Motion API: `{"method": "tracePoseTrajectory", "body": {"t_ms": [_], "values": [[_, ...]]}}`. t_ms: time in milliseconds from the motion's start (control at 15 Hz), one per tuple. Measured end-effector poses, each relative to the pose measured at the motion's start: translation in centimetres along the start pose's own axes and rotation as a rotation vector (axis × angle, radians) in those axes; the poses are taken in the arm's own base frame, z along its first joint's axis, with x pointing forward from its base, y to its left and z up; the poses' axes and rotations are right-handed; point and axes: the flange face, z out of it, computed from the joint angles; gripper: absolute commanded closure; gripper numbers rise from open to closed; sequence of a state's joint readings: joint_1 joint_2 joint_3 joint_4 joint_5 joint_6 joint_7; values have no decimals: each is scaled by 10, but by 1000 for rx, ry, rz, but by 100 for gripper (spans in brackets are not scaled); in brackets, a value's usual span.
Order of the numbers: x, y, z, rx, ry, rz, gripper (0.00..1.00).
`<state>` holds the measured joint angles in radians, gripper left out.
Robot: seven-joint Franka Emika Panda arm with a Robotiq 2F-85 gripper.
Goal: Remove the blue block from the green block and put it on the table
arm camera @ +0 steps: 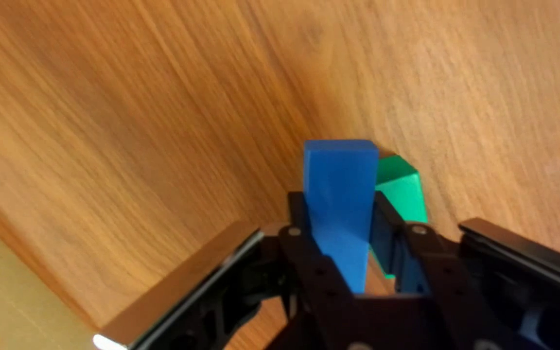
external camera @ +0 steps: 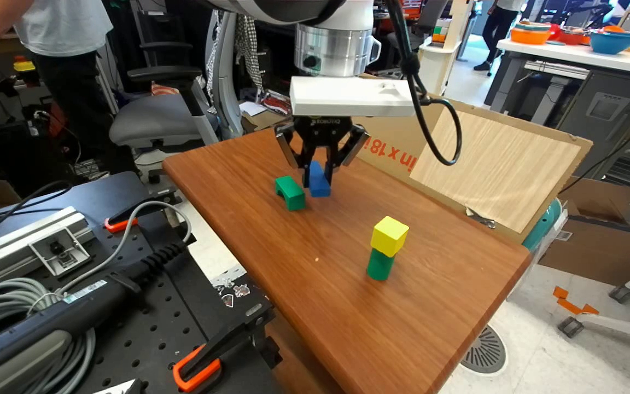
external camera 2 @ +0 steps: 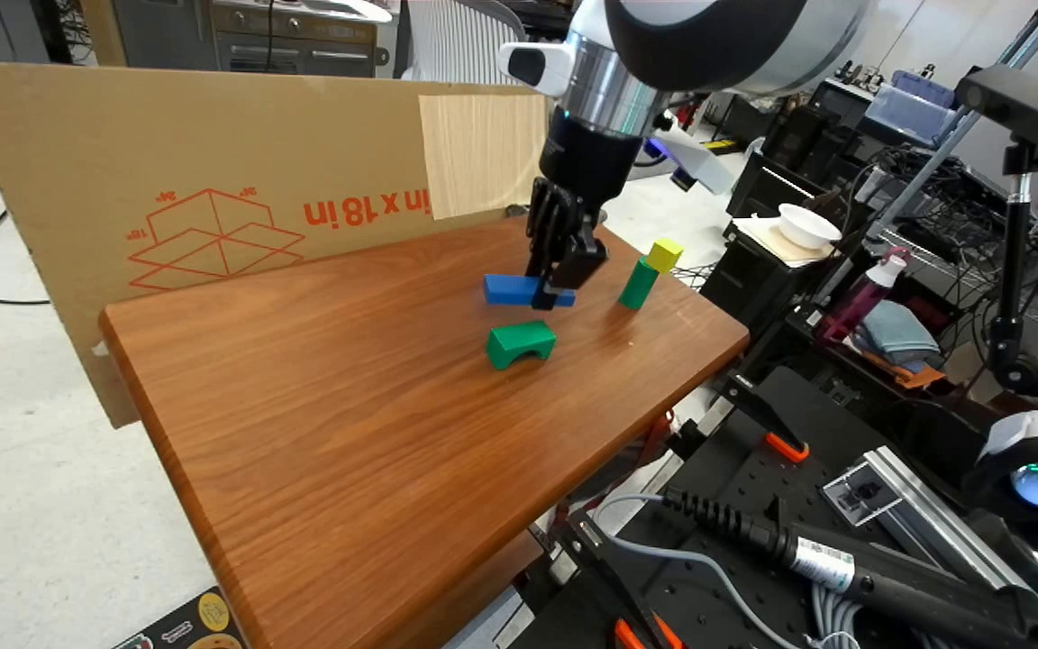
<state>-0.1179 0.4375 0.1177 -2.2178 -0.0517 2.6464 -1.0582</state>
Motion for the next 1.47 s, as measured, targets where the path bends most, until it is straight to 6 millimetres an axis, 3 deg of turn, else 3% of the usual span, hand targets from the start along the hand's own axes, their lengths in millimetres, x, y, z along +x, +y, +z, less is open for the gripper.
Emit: {"method": "tracePoseTrajectory", "body": {"t_ms": [467, 733, 1000, 1067, 1200, 1467], "values": [[-50, 33, -5, -31, -16, 204, 91], [-73, 40, 11, -13, -35, 308, 91], [-81, 43, 33, 13, -48, 376, 91], [-81, 44, 37, 16, -50, 389, 41], [-80, 48, 37, 12, -48, 408, 34], [-78, 50, 38, 10, -47, 430, 4]]}}
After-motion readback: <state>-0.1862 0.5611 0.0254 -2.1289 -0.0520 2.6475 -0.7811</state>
